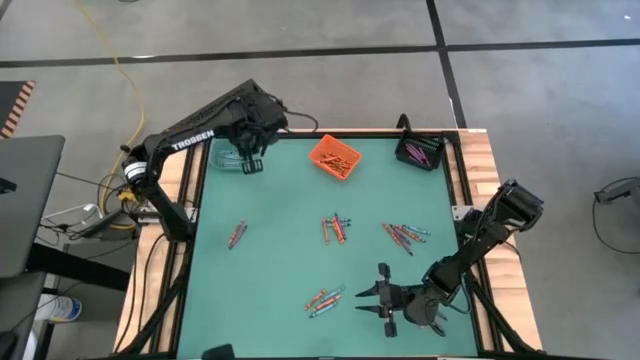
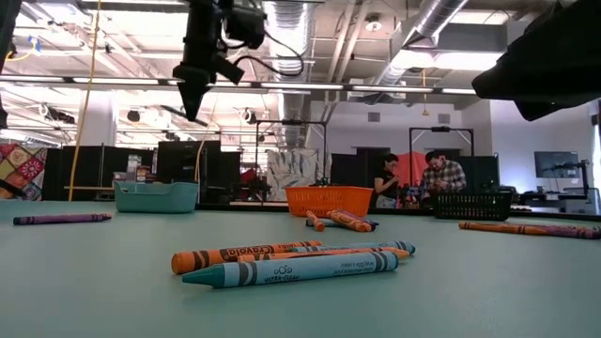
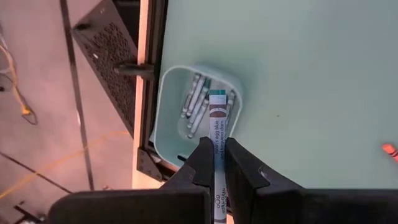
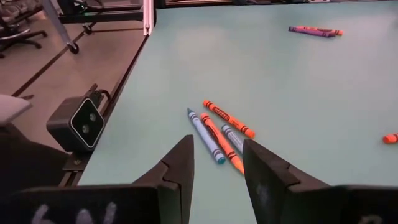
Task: Sort crayons
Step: Put the blue crayon into the blue bin, then put the orange crayon into the orange bin
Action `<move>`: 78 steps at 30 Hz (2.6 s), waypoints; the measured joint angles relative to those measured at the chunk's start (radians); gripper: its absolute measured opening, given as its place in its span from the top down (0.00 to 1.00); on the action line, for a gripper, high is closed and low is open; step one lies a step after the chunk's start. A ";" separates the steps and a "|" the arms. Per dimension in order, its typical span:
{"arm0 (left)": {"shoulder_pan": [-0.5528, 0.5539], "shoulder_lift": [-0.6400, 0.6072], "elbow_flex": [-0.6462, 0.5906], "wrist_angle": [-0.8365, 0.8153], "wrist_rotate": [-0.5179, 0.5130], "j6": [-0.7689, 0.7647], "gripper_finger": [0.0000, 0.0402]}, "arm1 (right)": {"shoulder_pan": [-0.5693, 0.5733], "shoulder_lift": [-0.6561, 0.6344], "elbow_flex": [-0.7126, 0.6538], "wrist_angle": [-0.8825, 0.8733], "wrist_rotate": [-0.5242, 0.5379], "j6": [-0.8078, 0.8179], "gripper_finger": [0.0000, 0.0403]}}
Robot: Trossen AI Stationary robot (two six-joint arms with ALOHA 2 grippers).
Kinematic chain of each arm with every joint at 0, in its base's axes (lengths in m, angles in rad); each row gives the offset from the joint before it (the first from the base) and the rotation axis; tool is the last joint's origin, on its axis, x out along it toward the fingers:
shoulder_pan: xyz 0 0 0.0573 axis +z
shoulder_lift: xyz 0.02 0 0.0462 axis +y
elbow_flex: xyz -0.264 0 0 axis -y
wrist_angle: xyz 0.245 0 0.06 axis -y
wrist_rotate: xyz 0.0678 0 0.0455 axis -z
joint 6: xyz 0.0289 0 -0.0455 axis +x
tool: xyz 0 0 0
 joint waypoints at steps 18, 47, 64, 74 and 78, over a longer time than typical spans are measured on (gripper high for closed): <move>0.226 0.004 -0.347 0.250 0.070 0.138 0.99 | 0.000 0.000 0.000 0.001 0.004 0.067 0.67; 0.225 0.003 -0.423 0.295 0.019 0.039 0.72 | -0.011 0.000 0.000 -0.001 0.035 0.093 0.67; -0.154 0.002 -0.423 0.181 0.365 -0.162 0.72 | -0.016 0.000 0.000 -0.003 0.033 0.052 0.67; -0.514 0.002 -0.423 0.328 0.428 -0.300 0.72 | -0.018 0.000 0.000 -0.063 0.018 0.011 0.67; -0.645 0.002 -0.423 0.402 0.428 -0.391 0.72 | -0.014 -0.001 0.001 -0.102 -0.080 0.069 0.67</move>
